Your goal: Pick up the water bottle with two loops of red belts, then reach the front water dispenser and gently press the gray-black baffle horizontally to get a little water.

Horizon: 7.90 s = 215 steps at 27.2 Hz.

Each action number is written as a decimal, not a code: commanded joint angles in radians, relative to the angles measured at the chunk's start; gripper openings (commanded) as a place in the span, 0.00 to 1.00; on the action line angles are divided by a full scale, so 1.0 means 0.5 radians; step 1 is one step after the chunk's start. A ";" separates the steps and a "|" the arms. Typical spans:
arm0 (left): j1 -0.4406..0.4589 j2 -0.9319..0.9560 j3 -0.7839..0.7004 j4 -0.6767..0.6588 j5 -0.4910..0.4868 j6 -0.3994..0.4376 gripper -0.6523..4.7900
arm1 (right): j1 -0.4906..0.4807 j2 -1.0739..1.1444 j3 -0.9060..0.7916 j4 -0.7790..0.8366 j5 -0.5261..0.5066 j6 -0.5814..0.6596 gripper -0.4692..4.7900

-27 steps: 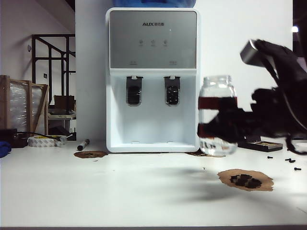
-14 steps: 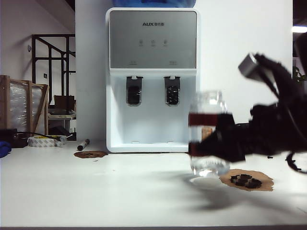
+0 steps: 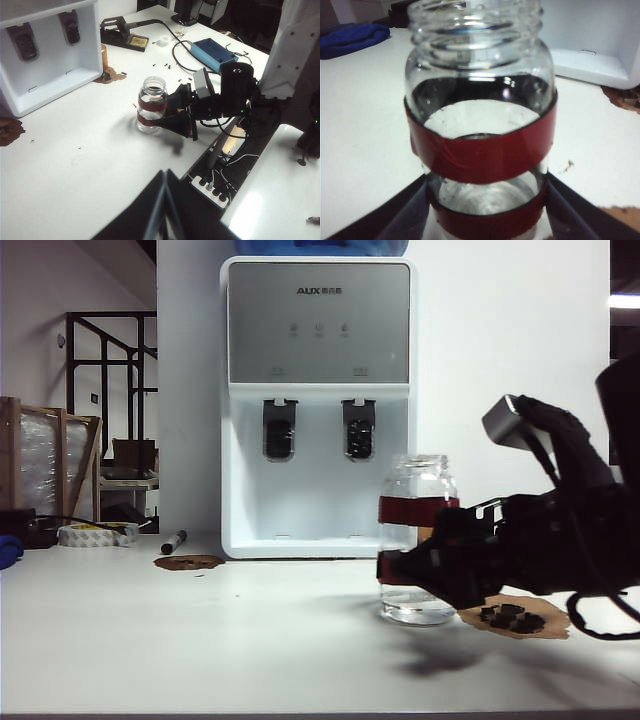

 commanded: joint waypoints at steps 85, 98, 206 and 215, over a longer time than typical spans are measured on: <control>0.005 -0.002 -1.183 1.853 -2.139 -0.063 0.12 | 0.001 -3.290 -0.121 -2.591 0.591 -0.076 0.08; 0.006 0.001 -1.669 2.625 -1.923 -0.066 0.12 | 0.001 -3.729 0.225 -3.621 0.447 0.003 0.08; 0.617 -1.036 -2.090 1.871 -1.308 -0.054 0.12 | 0.001 -3.841 0.030 -4.071 0.021 -0.236 0.09; 0.617 -1.036 -2.090 1.870 -1.308 -0.054 0.12 | 0.001 -3.841 0.030 -4.071 0.021 -0.236 0.09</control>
